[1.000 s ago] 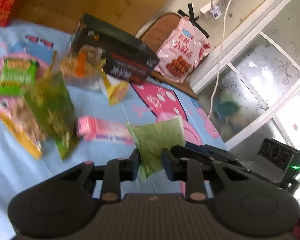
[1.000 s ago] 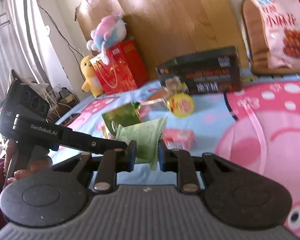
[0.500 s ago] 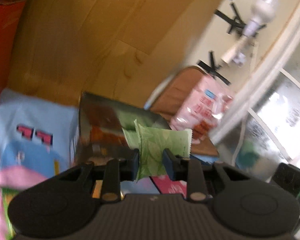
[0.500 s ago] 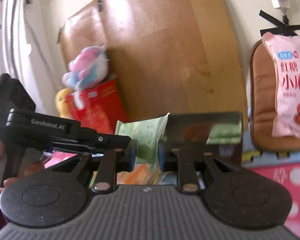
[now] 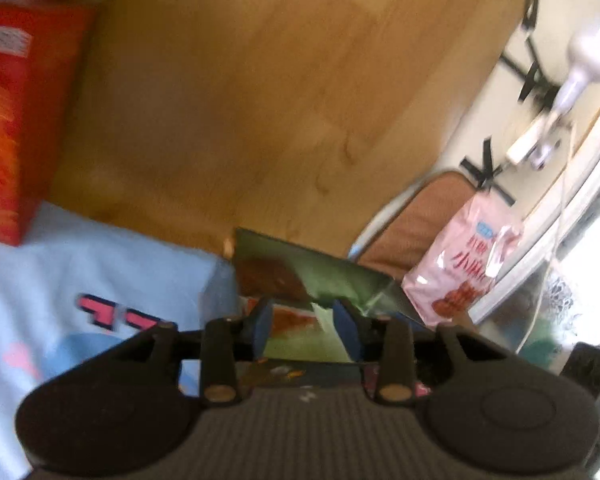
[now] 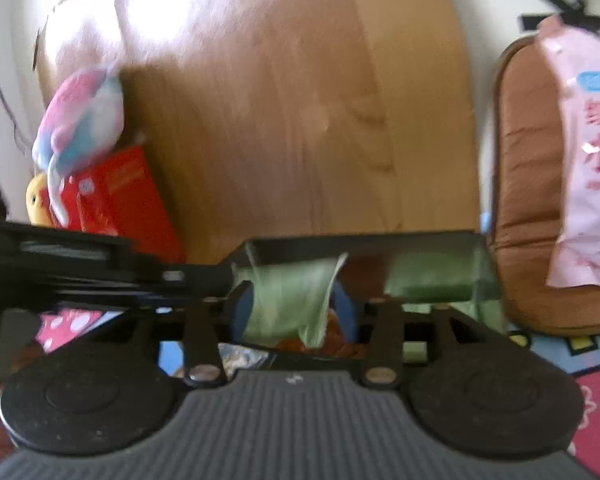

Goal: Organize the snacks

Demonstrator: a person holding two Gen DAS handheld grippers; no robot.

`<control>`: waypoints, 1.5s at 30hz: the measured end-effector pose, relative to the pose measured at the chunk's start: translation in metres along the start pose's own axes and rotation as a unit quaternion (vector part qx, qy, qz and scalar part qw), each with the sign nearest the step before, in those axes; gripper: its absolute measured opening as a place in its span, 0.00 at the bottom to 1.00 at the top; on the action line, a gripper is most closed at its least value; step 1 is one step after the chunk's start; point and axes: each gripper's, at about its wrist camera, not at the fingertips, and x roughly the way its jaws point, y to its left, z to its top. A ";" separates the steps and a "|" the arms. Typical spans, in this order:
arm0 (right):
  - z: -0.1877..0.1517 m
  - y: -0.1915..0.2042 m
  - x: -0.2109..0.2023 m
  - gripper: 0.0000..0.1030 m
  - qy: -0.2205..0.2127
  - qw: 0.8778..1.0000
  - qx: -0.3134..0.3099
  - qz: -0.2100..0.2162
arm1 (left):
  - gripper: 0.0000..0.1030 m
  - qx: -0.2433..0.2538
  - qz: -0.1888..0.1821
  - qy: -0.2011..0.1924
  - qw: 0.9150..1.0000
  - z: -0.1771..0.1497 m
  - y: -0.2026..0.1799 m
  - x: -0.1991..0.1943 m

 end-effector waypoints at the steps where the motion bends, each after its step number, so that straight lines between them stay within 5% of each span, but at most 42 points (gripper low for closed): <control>1: -0.002 0.000 -0.008 0.54 -0.004 1.000 0.004 0.001 | 0.35 -0.001 0.002 -0.008 1.000 -0.003 0.006 -0.011; 7: -0.036 0.017 -0.043 0.54 0.038 0.997 0.000 0.064 | 0.35 -0.034 0.074 -0.016 0.997 -0.028 0.062 -0.050; 12: -0.055 0.012 -0.019 0.54 0.108 0.992 0.043 0.048 | 0.35 -0.066 0.079 0.023 0.994 -0.048 0.079 -0.041; 15: -0.059 -0.001 -0.006 0.52 0.143 0.983 0.098 0.055 | 0.35 -0.047 0.047 0.045 0.997 -0.053 0.062 -0.027; 20: -0.062 0.003 -0.016 0.17 0.152 0.981 0.094 0.078 | 0.39 -0.022 0.035 0.103 0.994 -0.068 0.038 0.008; 21: -0.063 0.005 -0.021 0.17 0.153 0.981 0.088 0.077 | 0.39 -0.019 0.033 0.101 0.994 -0.072 0.035 0.009; 27: -0.075 0.002 -0.062 0.16 0.138 0.986 0.063 0.069 | 0.34 0.020 -0.004 0.121 0.992 -0.103 0.009 -0.013; 32: -0.084 0.005 -0.099 0.14 0.109 0.990 0.040 0.079 | 0.30 0.020 -0.019 0.094 0.995 -0.124 -0.009 -0.042; 45: -0.075 0.028 -0.126 0.14 0.043 0.995 0.004 0.095 | 0.30 0.044 -0.016 0.032 0.998 -0.113 -0.035 -0.082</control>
